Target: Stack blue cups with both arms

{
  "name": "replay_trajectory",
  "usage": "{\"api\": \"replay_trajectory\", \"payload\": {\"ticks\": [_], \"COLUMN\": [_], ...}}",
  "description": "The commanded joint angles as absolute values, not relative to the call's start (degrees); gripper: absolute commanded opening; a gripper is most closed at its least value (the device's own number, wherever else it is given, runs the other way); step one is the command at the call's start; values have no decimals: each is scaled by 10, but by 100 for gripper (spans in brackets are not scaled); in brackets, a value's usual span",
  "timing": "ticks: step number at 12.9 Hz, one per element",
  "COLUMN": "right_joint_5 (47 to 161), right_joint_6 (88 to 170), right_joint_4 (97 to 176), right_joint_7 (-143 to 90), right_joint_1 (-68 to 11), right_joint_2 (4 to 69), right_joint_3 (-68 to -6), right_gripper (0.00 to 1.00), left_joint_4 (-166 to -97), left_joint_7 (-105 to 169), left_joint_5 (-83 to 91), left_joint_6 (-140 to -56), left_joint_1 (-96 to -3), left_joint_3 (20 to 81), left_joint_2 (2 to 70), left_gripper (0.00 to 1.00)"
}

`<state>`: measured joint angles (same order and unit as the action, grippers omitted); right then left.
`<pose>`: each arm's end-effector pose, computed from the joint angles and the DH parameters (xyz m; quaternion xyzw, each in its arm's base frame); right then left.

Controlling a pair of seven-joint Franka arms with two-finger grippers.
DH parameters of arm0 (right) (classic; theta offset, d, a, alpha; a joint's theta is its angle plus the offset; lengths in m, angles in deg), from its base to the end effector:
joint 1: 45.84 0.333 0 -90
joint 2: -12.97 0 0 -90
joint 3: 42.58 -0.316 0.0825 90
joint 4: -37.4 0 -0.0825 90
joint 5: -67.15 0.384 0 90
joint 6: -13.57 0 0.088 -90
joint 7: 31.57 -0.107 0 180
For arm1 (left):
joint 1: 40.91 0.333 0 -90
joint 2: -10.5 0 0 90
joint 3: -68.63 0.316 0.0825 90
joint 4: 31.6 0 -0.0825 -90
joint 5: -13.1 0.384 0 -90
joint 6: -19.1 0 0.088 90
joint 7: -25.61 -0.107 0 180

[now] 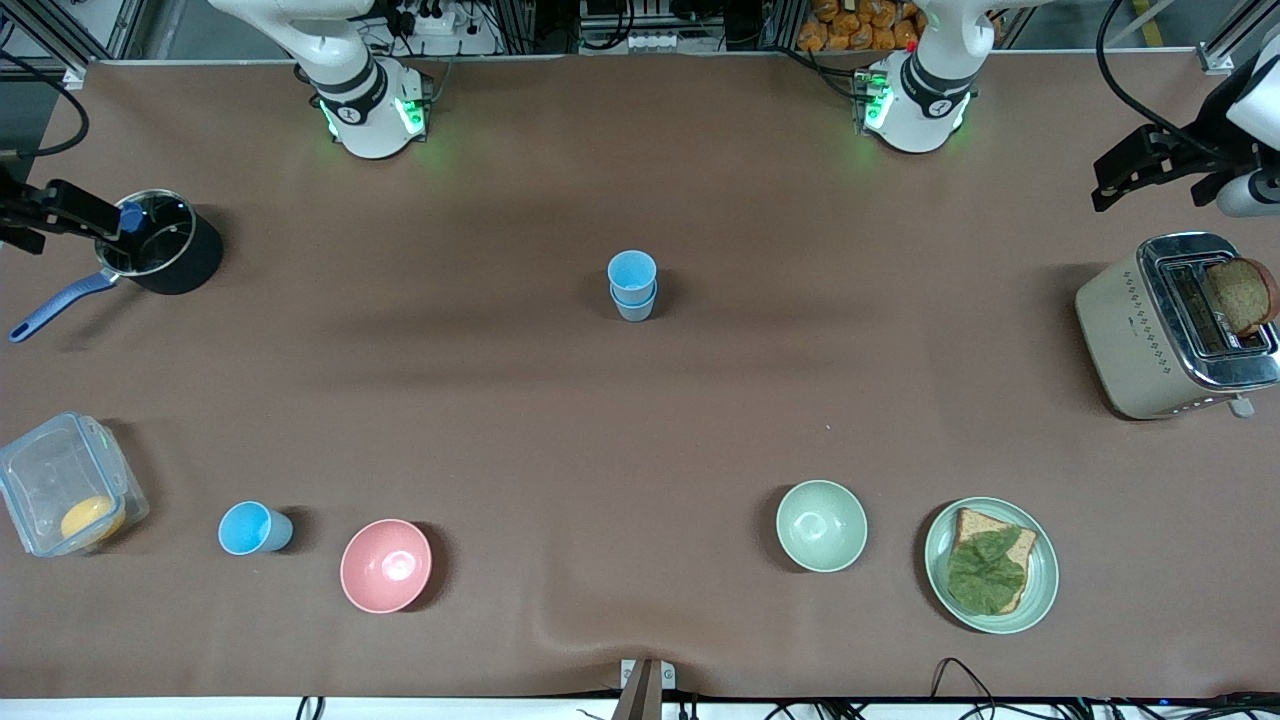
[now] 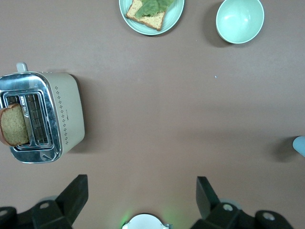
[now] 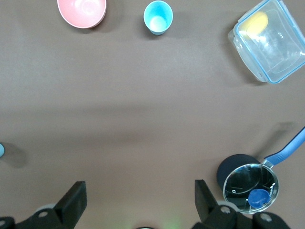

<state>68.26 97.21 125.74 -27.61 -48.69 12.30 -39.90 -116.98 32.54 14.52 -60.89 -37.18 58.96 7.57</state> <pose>0.5371 -0.0499 0.6351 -0.9992 0.0129 0.0342 0.0128 0.5169 -0.0536 0.6740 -0.9996 -0.0107 0.0198 0.0189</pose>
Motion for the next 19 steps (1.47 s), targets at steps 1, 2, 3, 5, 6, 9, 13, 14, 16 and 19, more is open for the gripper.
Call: {"api": "replay_trajectory", "payload": {"ticks": [1,2,3,5,6,9,13,14,16,19], "right_joint_5": [696,696,696,696,694,691,686,686,676,659], "right_joint_6": [972,972,972,972,974,972,973,974,976,976], "right_joint_4": [1266,1266,1266,1264,1264,1264,1265,1265,1265,1266], "right_joint_7": [-274,-274,-274,-274,-273,-273,-273,-273,-276,-277], "right_joint_1": [-503,-502,-501,-498,-495,-494,-479,-471,-458,-445], "right_joint_2": [117,118,118,118,117,116,116,116,116,117], "right_joint_3": [-406,-406,-407,-408,-411,-411,-414,-414,-415,-415], "right_gripper": [100,100,100,100,100,100,100,100,100,100], "left_joint_4": [-1166,-1167,-1167,-1169,-1170,-1170,-1170,-1170,-1173,-1171], "left_joint_7": [311,311,311,310,311,311,310,310,310,310], "left_joint_5": [147,147,146,142,142,142,143,143,143,142], "left_joint_6": [-604,-604,-604,-603,-601,-601,-601,-601,-601,-601], "left_joint_1": [-364,-364,-364,-365,-364,-364,-357,-357,-356,-356], "left_joint_3": [588,592,592,592,593,595,597,597,598,598], "left_joint_2": [71,71,72,72,72,78,80,80,80,79], "left_gripper": [100,100,100,100,100,100,100,100,100,100]}}
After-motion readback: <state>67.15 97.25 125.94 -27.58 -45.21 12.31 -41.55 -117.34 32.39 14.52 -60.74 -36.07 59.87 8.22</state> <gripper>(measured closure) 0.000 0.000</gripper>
